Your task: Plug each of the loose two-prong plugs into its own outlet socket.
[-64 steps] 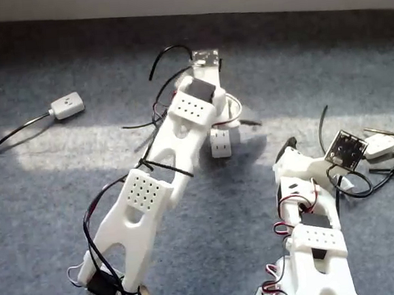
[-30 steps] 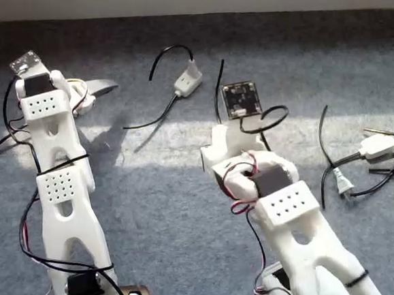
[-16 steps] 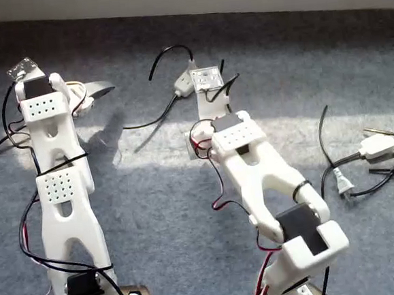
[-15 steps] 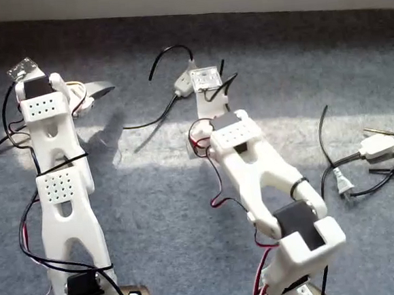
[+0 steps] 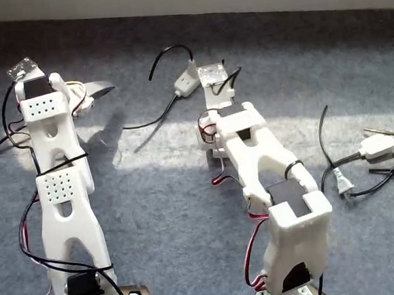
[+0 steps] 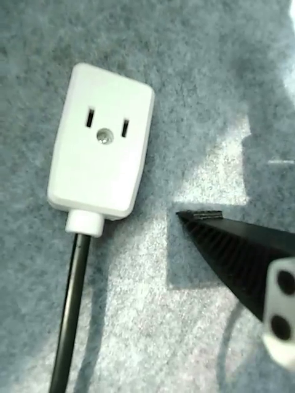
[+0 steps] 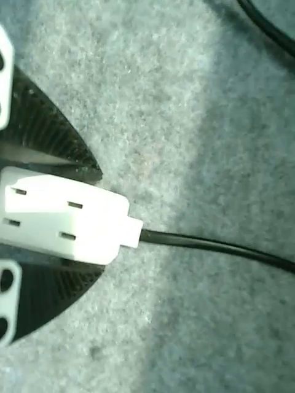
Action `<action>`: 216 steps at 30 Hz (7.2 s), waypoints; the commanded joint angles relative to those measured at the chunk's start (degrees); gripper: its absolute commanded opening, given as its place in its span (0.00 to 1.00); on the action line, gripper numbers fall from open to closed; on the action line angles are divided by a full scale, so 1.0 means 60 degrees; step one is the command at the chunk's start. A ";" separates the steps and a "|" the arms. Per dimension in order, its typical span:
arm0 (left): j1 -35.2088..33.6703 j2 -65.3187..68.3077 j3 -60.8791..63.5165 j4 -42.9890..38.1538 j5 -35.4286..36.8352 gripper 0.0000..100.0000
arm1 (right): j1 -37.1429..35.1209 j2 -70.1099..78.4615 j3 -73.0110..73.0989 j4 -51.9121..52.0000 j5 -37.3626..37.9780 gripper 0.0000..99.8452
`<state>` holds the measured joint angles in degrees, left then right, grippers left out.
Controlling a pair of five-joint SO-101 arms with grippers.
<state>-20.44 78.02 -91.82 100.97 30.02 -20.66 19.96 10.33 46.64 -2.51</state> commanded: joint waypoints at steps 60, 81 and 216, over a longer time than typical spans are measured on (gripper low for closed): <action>0.0462 -0.3319 0.1370 0.0059 0.0015 0.59 | -0.1707 -0.0579 -0.4081 0.6733 0.8923 0.28; 0.1473 -0.7788 1.0498 0.0000 -0.1128 0.59 | -0.1692 0.0403 -0.2718 0.5414 0.3648 0.08; 0.8168 -0.8872 1.2564 -0.1055 -0.3590 0.59 | 0.8564 0.0549 -0.1560 0.4769 1.0755 0.17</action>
<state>28.00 28.00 -17.80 96.40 9.10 30.15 23.56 1.10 76.26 61.05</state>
